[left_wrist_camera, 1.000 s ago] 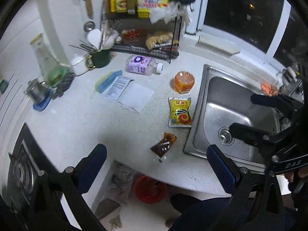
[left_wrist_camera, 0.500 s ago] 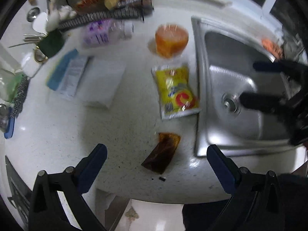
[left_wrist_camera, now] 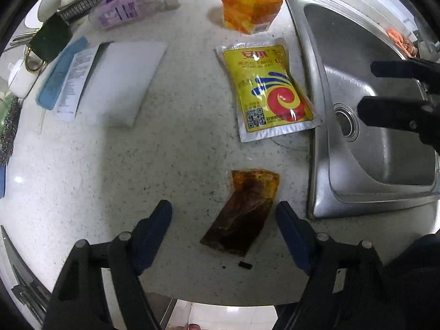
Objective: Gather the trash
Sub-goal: 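Grasp the brown wrapper with the left tool while the right tool grasps the yellow yeast packet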
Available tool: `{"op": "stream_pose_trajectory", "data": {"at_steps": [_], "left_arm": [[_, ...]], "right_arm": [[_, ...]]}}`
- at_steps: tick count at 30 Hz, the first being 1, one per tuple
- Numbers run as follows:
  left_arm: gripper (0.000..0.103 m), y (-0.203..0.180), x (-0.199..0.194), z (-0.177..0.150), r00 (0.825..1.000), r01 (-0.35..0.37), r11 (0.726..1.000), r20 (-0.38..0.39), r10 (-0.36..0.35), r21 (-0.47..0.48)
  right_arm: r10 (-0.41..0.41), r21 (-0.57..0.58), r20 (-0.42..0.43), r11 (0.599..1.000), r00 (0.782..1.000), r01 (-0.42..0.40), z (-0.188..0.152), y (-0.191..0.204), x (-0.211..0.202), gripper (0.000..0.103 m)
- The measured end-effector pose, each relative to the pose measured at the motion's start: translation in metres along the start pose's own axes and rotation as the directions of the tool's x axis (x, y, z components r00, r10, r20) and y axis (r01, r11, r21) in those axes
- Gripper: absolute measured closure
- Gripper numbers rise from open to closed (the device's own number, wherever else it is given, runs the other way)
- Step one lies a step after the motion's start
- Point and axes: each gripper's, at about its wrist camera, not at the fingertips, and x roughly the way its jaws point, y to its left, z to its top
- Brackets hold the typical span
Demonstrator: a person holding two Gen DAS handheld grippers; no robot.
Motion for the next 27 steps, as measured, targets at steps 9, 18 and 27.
{"op": "stream_pose_trajectory", "data": {"at_steps": [9, 18, 27], "left_arm": [[0.084, 0.004, -0.008, 0.007, 0.998, 0.024, 0.997, 0.063, -0.020, -0.069], [0.089, 0.038, -0.037, 0.003, 0.986, 0.083, 0.967, 0.160, -0.045, -0.239], [0.089, 0.064, -0.067, -0.002, 0.966, 0.068, 0.953, 0.259, 0.011, -0.294]], "right_arm": [[0.029, 0.004, -0.017, 1.000, 0.999, -0.029, 0.008, -0.003, 0.010, 0.000], [0.084, 0.096, -0.024, 0.992, 0.996, -0.081, 0.026, 0.004, 0.021, 0.000], [0.115, 0.040, -0.062, 0.993, 0.992, -0.112, 0.041, 0.030, 0.042, 0.000]]}}
